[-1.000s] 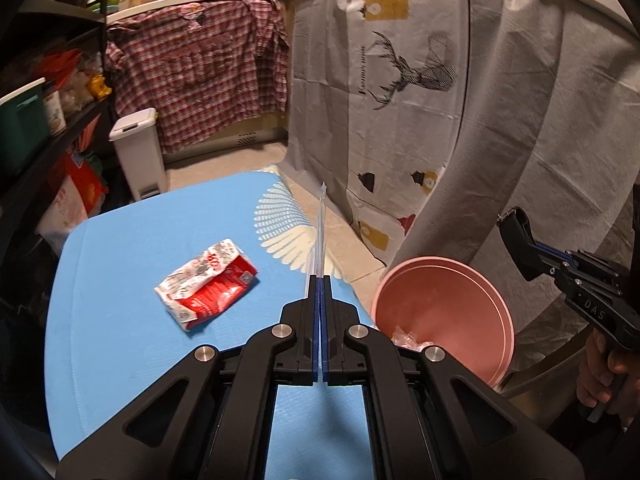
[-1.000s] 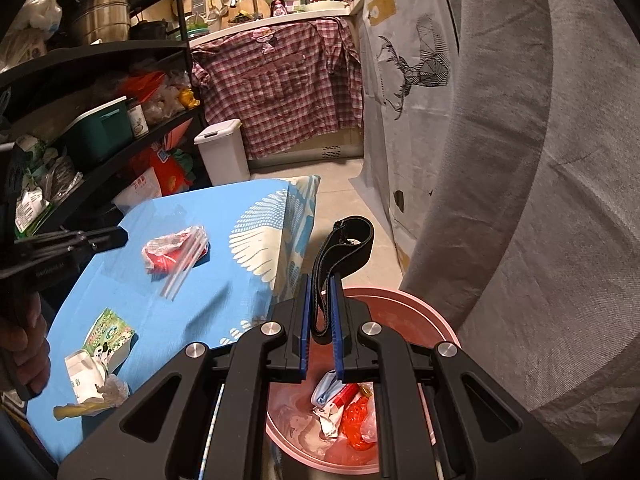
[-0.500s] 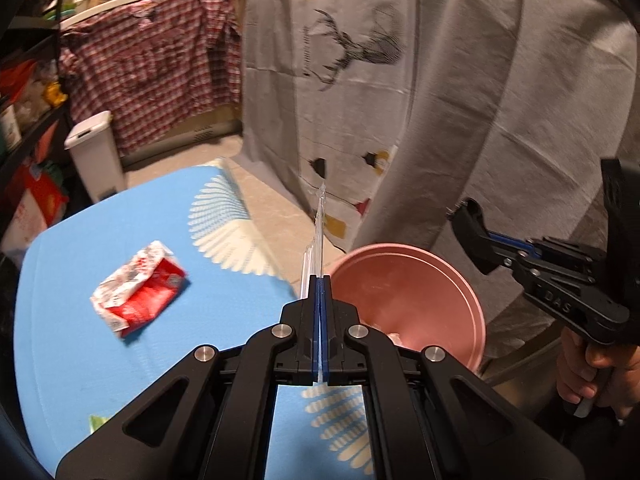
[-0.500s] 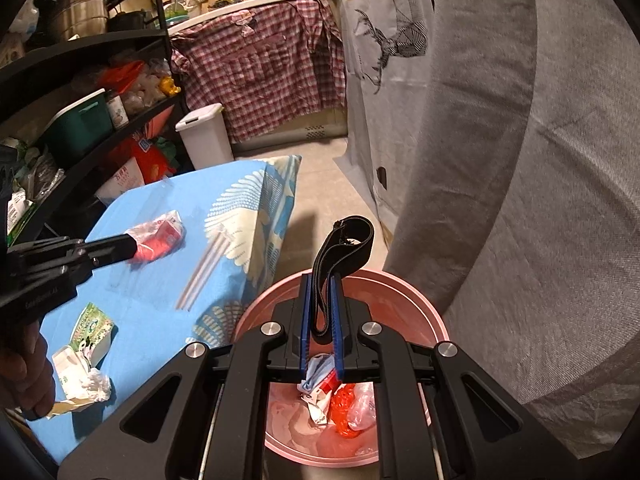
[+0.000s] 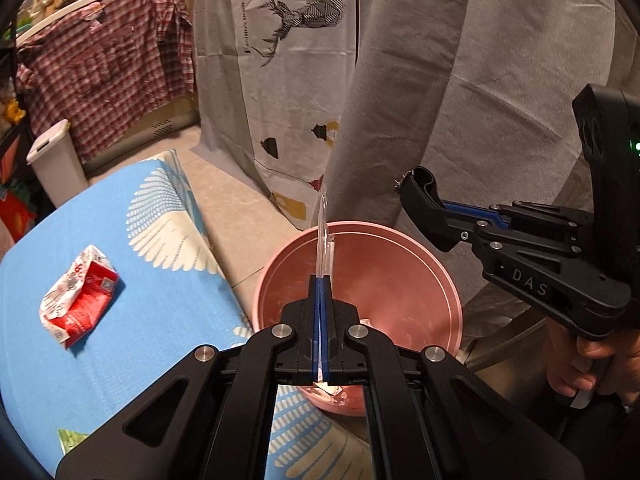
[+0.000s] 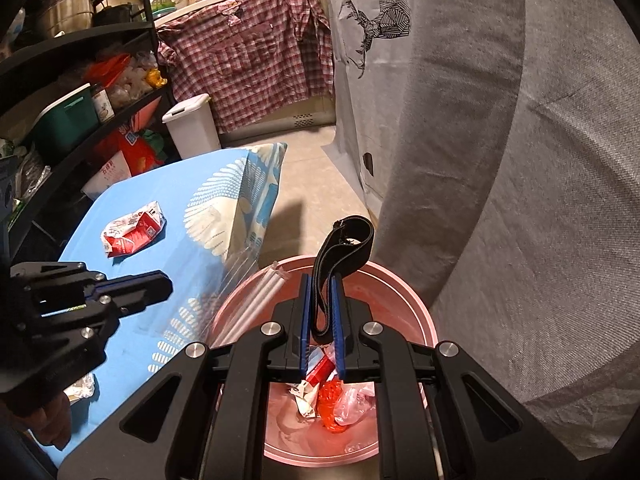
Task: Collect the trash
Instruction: 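Open both grippers to drop the band and straws into the bin, then move both grippers back toward the trash on the table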
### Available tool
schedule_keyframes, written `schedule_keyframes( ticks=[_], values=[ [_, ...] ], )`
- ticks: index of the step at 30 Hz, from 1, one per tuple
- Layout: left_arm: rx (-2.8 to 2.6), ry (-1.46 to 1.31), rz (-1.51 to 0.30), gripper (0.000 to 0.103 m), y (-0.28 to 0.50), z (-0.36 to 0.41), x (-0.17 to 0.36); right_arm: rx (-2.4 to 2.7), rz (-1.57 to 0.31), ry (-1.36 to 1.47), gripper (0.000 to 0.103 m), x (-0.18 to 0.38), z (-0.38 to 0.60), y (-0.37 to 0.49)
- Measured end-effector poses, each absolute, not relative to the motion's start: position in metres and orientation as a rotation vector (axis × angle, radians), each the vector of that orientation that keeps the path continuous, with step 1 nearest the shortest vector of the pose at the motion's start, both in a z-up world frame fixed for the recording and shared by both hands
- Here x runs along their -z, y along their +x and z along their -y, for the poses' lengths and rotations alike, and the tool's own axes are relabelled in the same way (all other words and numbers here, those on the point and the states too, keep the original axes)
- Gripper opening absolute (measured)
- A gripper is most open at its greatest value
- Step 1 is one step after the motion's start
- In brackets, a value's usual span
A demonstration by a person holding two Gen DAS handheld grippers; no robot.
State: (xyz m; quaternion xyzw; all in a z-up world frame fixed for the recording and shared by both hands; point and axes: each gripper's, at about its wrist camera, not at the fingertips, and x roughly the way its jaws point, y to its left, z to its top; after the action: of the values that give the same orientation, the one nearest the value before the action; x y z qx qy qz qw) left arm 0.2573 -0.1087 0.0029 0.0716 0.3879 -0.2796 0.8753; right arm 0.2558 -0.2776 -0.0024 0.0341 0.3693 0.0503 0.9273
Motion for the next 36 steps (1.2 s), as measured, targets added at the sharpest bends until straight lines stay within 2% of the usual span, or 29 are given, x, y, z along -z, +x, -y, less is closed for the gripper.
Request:
schedule_keyframes(
  ticks=[6,8,11,15,25,36],
  values=[
    [0.586,0.151,-0.829,0.0,0.263,0.113,0.003,-0.105,-0.772,0.062,0.013,0.006,0.277,0.26],
    [0.587,0.147,-0.842,0.002,0.265,0.114,0.006,-0.099,-0.785,0.058,0.018,0.009,0.277,0.262],
    [0.585,0.158,-0.847,0.013,0.265,0.115,0.007,-0.082,-0.811,0.062,0.027,0.014,0.28,0.265],
    [0.577,0.141,-0.835,0.013,0.265,0.109,0.003,-0.069,-0.812,0.073,0.035,0.016,0.284,0.265],
    [0.523,0.116,-0.787,0.013,0.255,0.071,-0.017,-0.058,-0.795,0.062,0.035,0.013,0.281,0.261],
    [0.407,0.046,-0.737,0.013,0.24,-0.022,-0.043,-0.123,-0.735,0.043,0.035,-0.007,0.25,0.244]
  ],
)
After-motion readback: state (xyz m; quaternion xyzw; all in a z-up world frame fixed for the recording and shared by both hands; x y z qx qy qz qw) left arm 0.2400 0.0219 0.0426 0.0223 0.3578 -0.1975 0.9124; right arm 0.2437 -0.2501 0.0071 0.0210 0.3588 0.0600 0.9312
